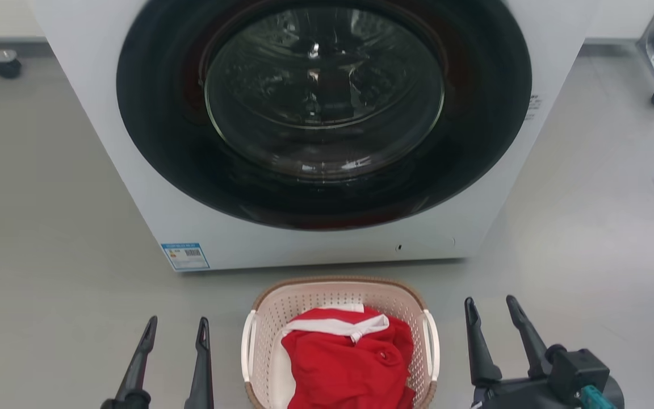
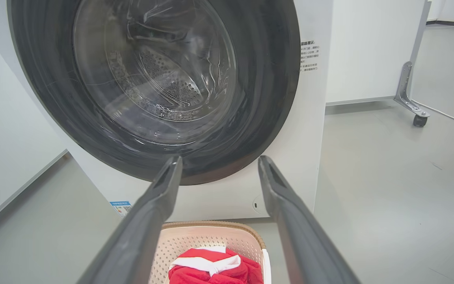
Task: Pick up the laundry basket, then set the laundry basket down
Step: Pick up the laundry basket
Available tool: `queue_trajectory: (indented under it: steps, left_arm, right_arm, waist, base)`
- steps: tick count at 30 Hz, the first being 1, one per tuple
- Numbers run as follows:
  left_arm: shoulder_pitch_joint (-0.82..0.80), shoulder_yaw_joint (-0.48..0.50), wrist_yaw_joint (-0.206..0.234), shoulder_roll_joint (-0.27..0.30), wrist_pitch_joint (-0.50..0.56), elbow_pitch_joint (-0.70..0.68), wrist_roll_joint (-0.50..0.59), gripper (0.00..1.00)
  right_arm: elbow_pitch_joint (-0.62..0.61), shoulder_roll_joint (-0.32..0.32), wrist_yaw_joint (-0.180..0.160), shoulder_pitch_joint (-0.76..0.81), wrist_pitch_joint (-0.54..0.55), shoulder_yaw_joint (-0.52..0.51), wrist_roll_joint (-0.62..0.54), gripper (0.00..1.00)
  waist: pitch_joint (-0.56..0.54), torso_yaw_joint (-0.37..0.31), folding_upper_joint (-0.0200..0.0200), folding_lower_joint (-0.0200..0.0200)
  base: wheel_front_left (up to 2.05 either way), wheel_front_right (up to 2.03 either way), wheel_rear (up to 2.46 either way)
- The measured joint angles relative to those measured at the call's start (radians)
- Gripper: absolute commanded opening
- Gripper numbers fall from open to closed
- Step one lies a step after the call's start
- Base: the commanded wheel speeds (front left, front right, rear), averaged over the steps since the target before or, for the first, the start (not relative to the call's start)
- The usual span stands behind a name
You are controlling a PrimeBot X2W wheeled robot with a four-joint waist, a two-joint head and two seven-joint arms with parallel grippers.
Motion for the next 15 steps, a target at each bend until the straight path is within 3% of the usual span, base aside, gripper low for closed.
queue_trajectory:
  steps: [15]
  left_arm:
    - [-0.186, 0.009, -0.018, -0.001, -0.003, 0.091, 0.003, 1.0]
  right_arm:
    - [0.05, -0.003, 0.003, -0.159, 0.0, -0.049, -0.002, 1.0]
  waist:
    - [0.207, -0.002, 0.0, 0.0002]
  base:
    - [0.0, 0.0, 0.0]
